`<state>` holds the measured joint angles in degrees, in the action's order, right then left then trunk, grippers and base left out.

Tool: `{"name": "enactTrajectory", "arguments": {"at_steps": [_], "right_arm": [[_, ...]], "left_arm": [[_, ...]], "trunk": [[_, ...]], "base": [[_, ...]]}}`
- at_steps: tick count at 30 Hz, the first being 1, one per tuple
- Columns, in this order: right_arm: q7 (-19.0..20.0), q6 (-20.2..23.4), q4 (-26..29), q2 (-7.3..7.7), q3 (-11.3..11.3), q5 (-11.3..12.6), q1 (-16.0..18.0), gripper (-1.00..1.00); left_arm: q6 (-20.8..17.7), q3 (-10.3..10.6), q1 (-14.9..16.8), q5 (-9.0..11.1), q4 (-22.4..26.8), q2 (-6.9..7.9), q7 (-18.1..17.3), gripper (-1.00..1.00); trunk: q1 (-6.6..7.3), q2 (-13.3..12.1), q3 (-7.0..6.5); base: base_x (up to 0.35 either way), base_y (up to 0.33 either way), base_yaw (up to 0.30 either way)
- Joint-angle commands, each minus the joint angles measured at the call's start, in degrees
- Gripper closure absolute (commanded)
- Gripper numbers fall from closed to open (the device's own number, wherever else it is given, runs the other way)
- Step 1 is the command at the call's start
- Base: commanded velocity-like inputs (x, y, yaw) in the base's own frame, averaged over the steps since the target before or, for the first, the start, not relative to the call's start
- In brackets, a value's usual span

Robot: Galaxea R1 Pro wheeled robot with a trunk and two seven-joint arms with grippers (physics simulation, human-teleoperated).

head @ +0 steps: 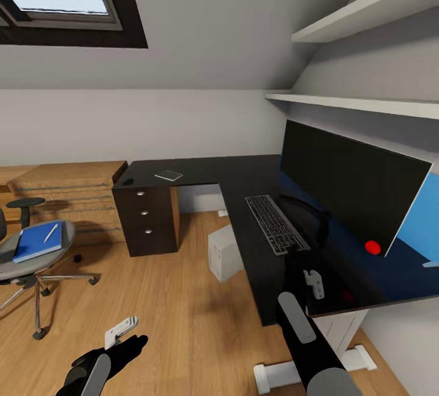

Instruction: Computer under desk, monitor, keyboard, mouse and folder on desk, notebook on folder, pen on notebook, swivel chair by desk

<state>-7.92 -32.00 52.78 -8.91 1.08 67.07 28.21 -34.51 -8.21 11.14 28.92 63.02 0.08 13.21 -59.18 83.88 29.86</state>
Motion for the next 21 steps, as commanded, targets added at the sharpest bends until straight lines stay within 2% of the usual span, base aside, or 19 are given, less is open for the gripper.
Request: {"name": "enactTrajectory", "arguments": {"at_steps": [1, 2, 3, 4, 9, 10, 12, 17, 18, 19, 21], "right_arm": [[-0.3, 0.7, 2.0, 0.67, 1.3, -0.5, -0.6, -1.0], [-0.4, 1.4, 3.1, 1.05, 1.8, -0.8, -1.0, -1.0], [-0.4, 5.1, 7.4, 2.57, 4.0, -2.1, -3.6, -1.0], [-0.4, 7.0, 9.8, 3.05, 5.0, -2.5, -4.8, -1.0], [-0.5, 11.9, 16.7, 3.68, 6.7, -3.0, -7.7, -1.0], [-0.5, 15.9, 19.2, 3.87, 8.3, -3.2, -8.9, -1.0], [-0.4, 18.3, 19.8, 4.11, 9.0, -3.2, -9.2, -1.0], [-0.5, 29.0, 20.9, 5.5, 9.6, -3.2, -9.5, -1.0], [-0.6, 33.6, 21.2, 6.15, 9.6, -3.2, -9.6, -1.0], [-0.6, 42.8, 22.3, 7.72, 9.0, -3.2, -9.6, -1.0], [-0.6, 50.4, 23.9, 9.16, 7.7, -3.1, -9.6, -1.0]], "left_arm": [[-0.2, 0.0, 0.0, 0.6, 0.1, -0.03, 0.5, -1.0], [-0.2, 0.0, 0.0, 0.6, 0.1, -0.04, 0.5, -1.0], [-0.2, 0.0, 0.0, 0.6, 0.1, -0.06, 0.6, -1.0], [-0.2, 0.0, 0.0, 0.6, 0.1, -0.07, 0.6, -1.0], [-0.2, 0.0, 0.0, 0.7, 0.0, -0.07, 0.6, -1.0], [-0.2, 0.0, 0.0, 0.7, 0.0, -0.08, 0.7, -1.0], [-0.2, 0.0, 0.0, 0.7, -0.1, -0.08, 0.7, -1.0], [-0.2, 0.0, 0.0, 0.7, -0.1, -0.08, 0.7, -1.0], [-0.2, 0.0, 0.0, 0.7, -0.1, -0.08, 0.7, -1.0], [-0.2, 0.1, 0.0, 0.6, -0.1, -0.13, 0.7, -1.0], [-0.2, 0.1, 0.0, 0.6, -0.1, -0.15, 0.8, -1.0]], "trunk": [[0.23, -0.4, -0.12], [0.45, -0.8, -0.3], [0.67, -1.2, -0.48], [0.89, -1.6, -0.66], [1.98, -3.6, -1.56], [2.2, -4.0, -1.74], [2.64, -4.8, -2.1], [3.74, -6.8, -2.99], [3.96, -7.2, -3.17], [4.18, -7.6, -3.35], [4.62, -8.4, -3.71]], "base": [[-0.003, 0.0, 0.0], [-0.002, 0.0, 0.0], [0.0, 0.0, 0.0], [0.0, 0.0, 0.0], [0.0, 0.0, 0.0], [0.0, 0.0, 0.0], [0.0, 0.0, 0.0], [0.0, 0.0, 0.0], [0.0, 0.0, 0.0], [0.0, 0.0, 0.0], [0.0, 0.0, 0.0]]}}
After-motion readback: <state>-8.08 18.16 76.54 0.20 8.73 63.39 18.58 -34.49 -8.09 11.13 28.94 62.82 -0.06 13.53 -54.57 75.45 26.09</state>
